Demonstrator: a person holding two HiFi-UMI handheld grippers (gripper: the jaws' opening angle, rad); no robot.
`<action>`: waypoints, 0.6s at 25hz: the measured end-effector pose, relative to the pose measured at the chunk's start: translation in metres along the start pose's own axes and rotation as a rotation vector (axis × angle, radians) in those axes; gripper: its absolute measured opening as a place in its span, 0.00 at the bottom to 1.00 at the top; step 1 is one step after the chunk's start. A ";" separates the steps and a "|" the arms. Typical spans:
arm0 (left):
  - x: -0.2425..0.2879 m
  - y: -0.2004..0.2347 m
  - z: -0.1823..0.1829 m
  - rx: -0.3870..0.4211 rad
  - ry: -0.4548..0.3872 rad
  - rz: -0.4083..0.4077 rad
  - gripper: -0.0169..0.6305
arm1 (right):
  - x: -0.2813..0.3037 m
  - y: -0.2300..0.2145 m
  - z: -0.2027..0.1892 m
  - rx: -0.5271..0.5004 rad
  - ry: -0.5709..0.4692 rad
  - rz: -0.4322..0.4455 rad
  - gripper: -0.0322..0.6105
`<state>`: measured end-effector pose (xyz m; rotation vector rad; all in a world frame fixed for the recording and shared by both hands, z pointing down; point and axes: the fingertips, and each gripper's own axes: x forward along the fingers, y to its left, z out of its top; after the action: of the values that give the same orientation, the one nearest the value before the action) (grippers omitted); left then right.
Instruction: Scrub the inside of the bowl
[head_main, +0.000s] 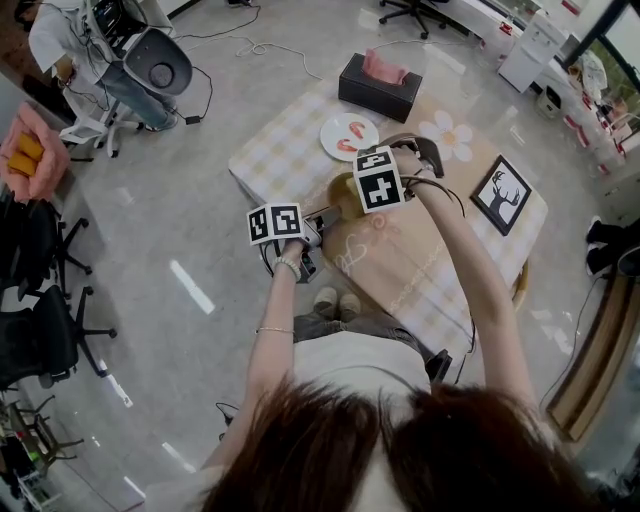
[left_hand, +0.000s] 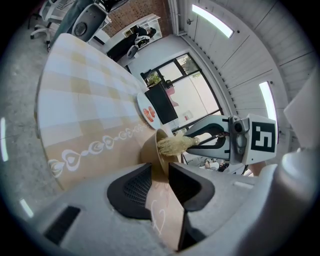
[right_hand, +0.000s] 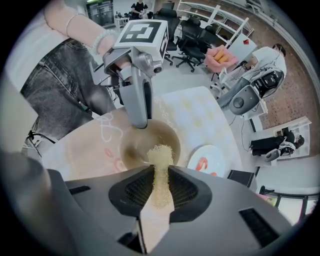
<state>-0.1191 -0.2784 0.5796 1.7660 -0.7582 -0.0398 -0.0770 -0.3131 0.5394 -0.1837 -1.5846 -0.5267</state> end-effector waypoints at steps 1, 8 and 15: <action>0.000 0.000 0.000 -0.001 0.000 -0.001 0.20 | 0.000 0.001 0.000 -0.002 0.005 0.005 0.17; 0.000 0.000 0.000 -0.010 -0.001 -0.010 0.20 | 0.000 0.010 0.000 -0.016 0.034 0.044 0.17; 0.000 0.000 -0.001 -0.017 0.001 -0.018 0.20 | -0.001 0.020 0.004 -0.036 0.057 0.089 0.17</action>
<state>-0.1189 -0.2777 0.5803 1.7567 -0.7397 -0.0569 -0.0718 -0.2934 0.5428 -0.2628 -1.5055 -0.4875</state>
